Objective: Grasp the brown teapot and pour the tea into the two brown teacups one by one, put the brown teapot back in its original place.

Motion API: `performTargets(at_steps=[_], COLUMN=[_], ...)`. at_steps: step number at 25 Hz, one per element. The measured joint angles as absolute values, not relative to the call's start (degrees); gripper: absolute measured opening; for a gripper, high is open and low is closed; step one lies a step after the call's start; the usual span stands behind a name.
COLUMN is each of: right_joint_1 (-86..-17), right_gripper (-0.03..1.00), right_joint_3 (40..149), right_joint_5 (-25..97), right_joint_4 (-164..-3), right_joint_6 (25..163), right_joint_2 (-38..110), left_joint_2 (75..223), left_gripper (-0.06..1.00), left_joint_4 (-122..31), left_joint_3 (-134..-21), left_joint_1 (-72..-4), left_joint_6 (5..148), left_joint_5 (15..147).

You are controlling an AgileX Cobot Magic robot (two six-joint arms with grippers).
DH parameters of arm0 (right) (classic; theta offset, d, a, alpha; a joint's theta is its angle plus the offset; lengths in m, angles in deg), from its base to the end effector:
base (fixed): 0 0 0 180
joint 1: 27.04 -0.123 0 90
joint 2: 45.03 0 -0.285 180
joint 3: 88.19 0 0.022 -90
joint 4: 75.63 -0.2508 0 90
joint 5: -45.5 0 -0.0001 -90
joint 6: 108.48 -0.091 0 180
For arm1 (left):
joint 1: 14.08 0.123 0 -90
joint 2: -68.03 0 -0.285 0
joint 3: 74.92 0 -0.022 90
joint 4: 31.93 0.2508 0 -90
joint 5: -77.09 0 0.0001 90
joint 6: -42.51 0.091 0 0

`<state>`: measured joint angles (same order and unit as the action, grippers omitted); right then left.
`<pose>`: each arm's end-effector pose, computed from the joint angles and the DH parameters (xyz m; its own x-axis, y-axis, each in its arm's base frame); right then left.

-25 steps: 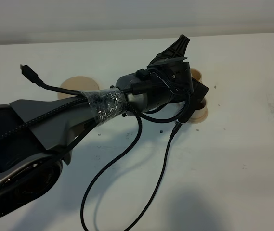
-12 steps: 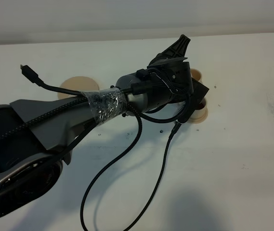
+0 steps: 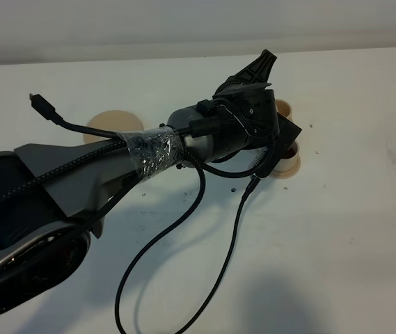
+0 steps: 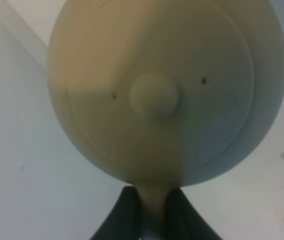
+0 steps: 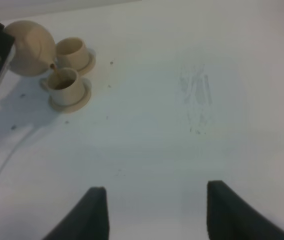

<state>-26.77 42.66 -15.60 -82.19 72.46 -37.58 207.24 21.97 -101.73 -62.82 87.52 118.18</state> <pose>-0.0050 0.0091 0.2744 -0.4653 0.0411 -0.8842 -0.0658 0.9945 0.0809 0.3700 -0.3484 0.1752 0.4183 0.8079 0.4151 0.4953 -0.5860 0.6414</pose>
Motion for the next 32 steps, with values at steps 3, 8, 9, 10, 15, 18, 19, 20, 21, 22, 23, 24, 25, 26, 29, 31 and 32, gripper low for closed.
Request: performTargets(at_steps=[3,8,9,10,15,18,19,20,21,22,23,24,25,26,29,31,32], right_joint_1=[-26.77,-26.77,-26.77,-26.77,-26.77,-26.77,-26.77,-26.77,-26.77,-26.77,-26.77,-26.77,-26.77,-26.77,-26.77,-26.77,-26.77], right_gripper=[0.47,0.47,0.47,0.47,0.47,0.47,0.47,0.47,0.47,0.47,0.47,0.47,0.47,0.47,0.47,0.47,0.47], right_joint_3=[42.66,42.66,42.66,42.66,42.66,42.66,42.66,42.66,42.66,42.66,42.66,42.66,42.66,42.66,42.66,42.66,42.66], right_joint_5=[-15.6,-15.6,-15.6,-15.6,-15.6,-15.6,-15.6,-15.6,-15.6,-15.6,-15.6,-15.6,-15.6,-15.6,-15.6,-15.6,-15.6], right_joint_4=[-82.19,-82.19,-82.19,-82.19,-82.19,-82.19,-82.19,-82.19,-82.19,-82.19,-82.19,-82.19,-82.19,-82.19,-82.19,-82.19,-82.19], right_joint_6=[72.46,72.46,72.46,72.46,72.46,72.46,72.46,72.46,72.46,72.46,72.46,72.46,72.46,72.46,72.46,72.46,72.46], right_joint_2=[-37.58,-37.58,-37.58,-37.58,-37.58,-37.58,-37.58,-37.58,-37.58,-37.58,-37.58,-37.58,-37.58,-37.58,-37.58,-37.58,-37.58], left_joint_2=[207.24,207.24,207.24,207.24,207.24,207.24,207.24,207.24,207.24,207.24,207.24,207.24,207.24,207.24,207.24,207.24,207.24], left_gripper=[0.11,0.11,0.11,0.11,0.11,0.11,0.11,0.11,0.11,0.11,0.11,0.11,0.11,0.11,0.11,0.11,0.11], left_joint_4=[22.24,22.82,23.14,23.37,24.26,24.33,24.33,24.53,24.88,25.41,26.02,26.27,26.43,26.45,26.5,26.5,26.5], left_joint_3=[-101.73,-101.73,-101.73,-101.73,-101.73,-101.73,-101.73,-101.73,-101.73,-101.73,-101.73,-101.73,-101.73,-101.73,-101.73,-101.73,-101.73], left_joint_1=[-62.82,-62.82,-62.82,-62.82,-62.86,-62.86,-62.86,-62.89,-63.02,-63.16,-63.28,-63.34,-63.34,-63.34,-63.34,-63.34,-63.34], left_joint_6=[87.52,87.52,87.52,87.59,87.65,87.65,87.65,87.65,87.71,87.71,87.71,87.71,87.71,87.71,87.71,87.71,87.71], left_joint_5=[118.18,118.01,118.01,117.96,117.73,117.6,117.5,117.5,117.5,117.5,117.43,117.25,117.14,117.08,117.08,117.2,117.33])
